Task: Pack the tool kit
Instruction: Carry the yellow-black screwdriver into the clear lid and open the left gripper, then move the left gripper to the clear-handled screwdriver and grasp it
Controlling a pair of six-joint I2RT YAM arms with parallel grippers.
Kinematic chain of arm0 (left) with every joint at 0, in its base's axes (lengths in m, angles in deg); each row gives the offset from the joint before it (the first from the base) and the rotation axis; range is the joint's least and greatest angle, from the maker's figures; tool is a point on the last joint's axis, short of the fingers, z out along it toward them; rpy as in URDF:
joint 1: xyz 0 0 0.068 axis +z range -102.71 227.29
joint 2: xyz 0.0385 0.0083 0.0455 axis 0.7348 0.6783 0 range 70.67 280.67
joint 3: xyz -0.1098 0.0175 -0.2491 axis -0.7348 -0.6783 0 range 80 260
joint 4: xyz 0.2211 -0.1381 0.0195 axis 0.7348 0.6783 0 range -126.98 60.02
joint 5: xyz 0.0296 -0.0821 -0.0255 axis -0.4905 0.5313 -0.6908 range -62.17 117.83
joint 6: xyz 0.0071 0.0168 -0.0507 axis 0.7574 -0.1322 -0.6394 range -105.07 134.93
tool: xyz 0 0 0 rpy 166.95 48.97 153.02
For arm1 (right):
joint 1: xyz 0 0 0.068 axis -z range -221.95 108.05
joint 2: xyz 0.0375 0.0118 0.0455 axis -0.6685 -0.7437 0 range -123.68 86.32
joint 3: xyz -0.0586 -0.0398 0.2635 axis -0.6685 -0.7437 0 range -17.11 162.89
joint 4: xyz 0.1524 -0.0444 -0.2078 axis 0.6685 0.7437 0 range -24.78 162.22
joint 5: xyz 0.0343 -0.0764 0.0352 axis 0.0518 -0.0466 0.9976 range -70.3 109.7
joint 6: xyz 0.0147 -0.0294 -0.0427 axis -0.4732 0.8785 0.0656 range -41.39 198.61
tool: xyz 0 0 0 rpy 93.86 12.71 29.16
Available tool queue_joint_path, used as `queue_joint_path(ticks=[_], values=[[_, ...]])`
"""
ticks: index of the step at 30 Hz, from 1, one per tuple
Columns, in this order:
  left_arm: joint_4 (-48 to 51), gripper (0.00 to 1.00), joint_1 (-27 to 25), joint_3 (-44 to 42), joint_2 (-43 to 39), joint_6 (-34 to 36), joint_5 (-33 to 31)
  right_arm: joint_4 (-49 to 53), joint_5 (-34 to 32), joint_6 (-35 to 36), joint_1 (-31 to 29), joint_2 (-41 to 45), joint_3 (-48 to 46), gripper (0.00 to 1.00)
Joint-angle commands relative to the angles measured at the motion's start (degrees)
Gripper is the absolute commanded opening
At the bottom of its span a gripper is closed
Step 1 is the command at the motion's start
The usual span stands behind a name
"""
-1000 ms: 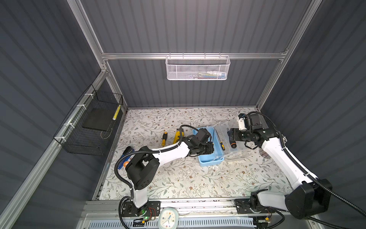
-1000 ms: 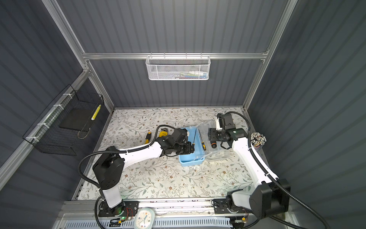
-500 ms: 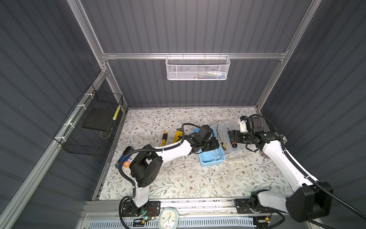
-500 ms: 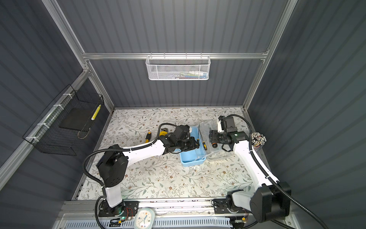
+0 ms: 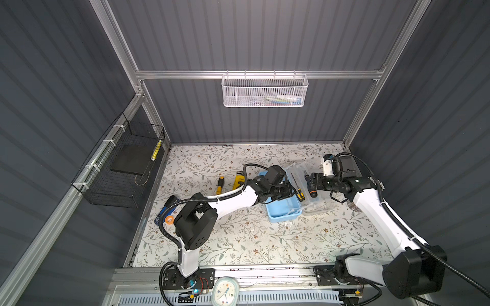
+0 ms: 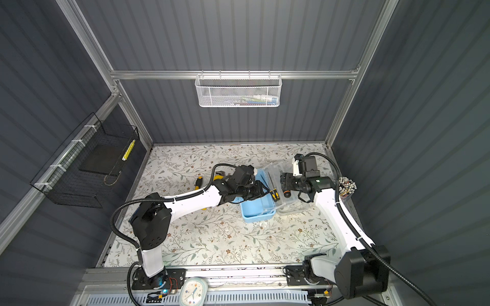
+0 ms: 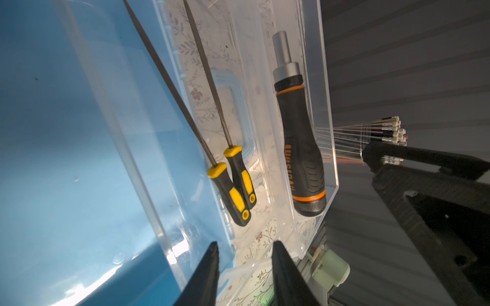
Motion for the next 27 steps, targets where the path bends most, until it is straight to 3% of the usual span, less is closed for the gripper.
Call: queue_joint_path(ticks=[1,6,15,19,27], values=[[3.33,0.40,-0.40,0.94,-2.36,1.98,-1.59,0.15,0.70,-0.60,0.18,0.58,-0.44,0.74],[9.90,0.56,1.50,-3.01,-8.06,6.84,-8.12,0.51,0.35,-0.41,0.18,0.75,-0.44,0.74],[20.12,0.61,11.37,-18.37,-20.63,12.89,-19.59,0.29,1.13,0.02,0.07,2.02,-0.71,0.75],[23.73,0.62,13.79,-19.51,-19.59,18.95,-25.33,0.05,1.67,-0.37,0.10,2.20,-0.84,0.75],[22.42,0.55,17.78,-15.57,-9.66,27.03,-23.15,0.58,1.03,-0.40,0.07,3.01,-1.48,0.75]])
